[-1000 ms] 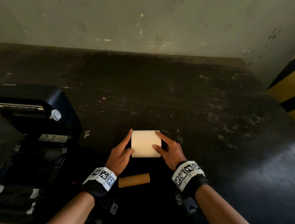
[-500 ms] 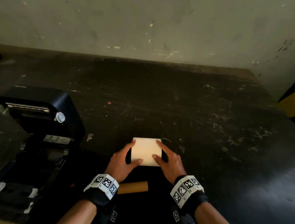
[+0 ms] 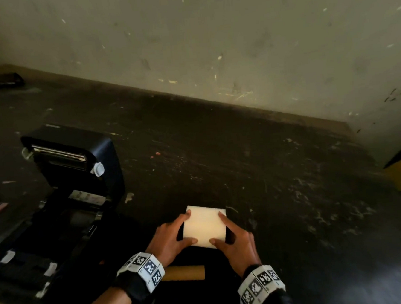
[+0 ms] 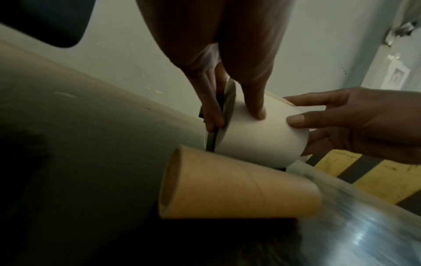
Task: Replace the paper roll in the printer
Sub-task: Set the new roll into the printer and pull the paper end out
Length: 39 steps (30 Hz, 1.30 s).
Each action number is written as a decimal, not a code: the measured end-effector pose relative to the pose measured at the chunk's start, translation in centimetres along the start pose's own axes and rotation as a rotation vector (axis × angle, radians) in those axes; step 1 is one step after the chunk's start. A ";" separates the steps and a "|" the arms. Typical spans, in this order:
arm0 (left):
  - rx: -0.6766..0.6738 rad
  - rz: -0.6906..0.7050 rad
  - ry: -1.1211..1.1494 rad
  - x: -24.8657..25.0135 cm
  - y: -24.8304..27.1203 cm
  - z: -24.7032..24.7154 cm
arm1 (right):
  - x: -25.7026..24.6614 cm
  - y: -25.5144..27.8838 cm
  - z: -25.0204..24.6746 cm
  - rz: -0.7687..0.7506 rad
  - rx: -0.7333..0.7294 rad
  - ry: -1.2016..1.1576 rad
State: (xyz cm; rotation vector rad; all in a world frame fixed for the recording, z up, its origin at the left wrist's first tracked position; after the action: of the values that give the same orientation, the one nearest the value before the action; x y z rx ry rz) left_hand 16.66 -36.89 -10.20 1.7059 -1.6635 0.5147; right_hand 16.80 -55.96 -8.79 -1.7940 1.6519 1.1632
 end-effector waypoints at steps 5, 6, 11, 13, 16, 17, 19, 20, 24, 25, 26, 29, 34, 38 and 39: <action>0.073 0.076 0.037 0.4 2.1 -3.4 | -3.4 2.2 0.1 -0.088 0.112 -0.014; 0.098 0.094 0.018 0.5 2.8 -4.6 | -4.4 2.7 0.3 -0.115 0.139 -0.015; 0.194 0.241 -0.016 -0.9 7.5 -12.0 | -10.9 5.6 3.6 -0.231 0.209 -0.058; 0.238 0.262 -0.042 -2.8 9.6 -15.5 | -13.9 6.5 6.5 -0.256 0.201 -0.099; 0.275 0.289 -0.076 -6.7 12.3 -20.4 | -17.6 6.8 11.7 -0.268 0.200 -0.152; 0.267 0.292 -0.077 -8.4 12.8 -22.0 | -18.9 6.6 13.8 -0.267 0.205 -0.168; 0.249 0.292 -0.059 -11.0 12.8 -24.4 | -20.5 5.6 16.8 -0.281 0.219 -0.196; 0.229 0.290 -0.045 -12.6 12.8 -25.6 | -21.2 5.0 18.5 -0.280 0.226 -0.212; 0.181 0.275 -0.040 -16.2 11.6 -28.2 | -22.5 2.8 22.6 -0.240 0.218 -0.229; 0.171 0.266 -0.035 -17.0 11.2 -28.6 | -22.7 2.2 23.2 -0.238 0.231 -0.208; 0.160 0.254 -0.029 -17.6 10.6 -28.7 | -22.6 1.7 23.7 -0.229 0.242 -0.180; 0.117 0.217 -0.016 -19.3 8.7 -28.5 | -22.6 0.7 24.5 -0.196 0.264 -0.117; 0.009 0.187 0.063 -21.2 6.4 -28.1 | -23.1 -0.6 25.2 -0.172 0.289 -0.009; -0.004 0.206 0.061 -21.5 5.5 -28.3 | -23.3 -0.8 25.5 -0.144 0.301 0.010; -0.004 0.214 0.033 -21.6 5.2 -28.2 | -23.1 -0.7 25.6 -0.134 0.298 0.021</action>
State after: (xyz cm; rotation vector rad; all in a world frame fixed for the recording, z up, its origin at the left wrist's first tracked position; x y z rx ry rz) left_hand 14.48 -1.38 -5.03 1.5164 -1.8320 0.6361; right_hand 11.74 -22.09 -4.47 -1.7007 1.5936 0.7955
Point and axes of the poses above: each hand's wrist, its own y-axis away from the middle knuckle, its own z-axis out of the palm, x = y × z, the point moved 4 cm from there along -y, towards the middle knuckle, and after that the axes turned 3 degrees about -z, right-handed, at the moved point
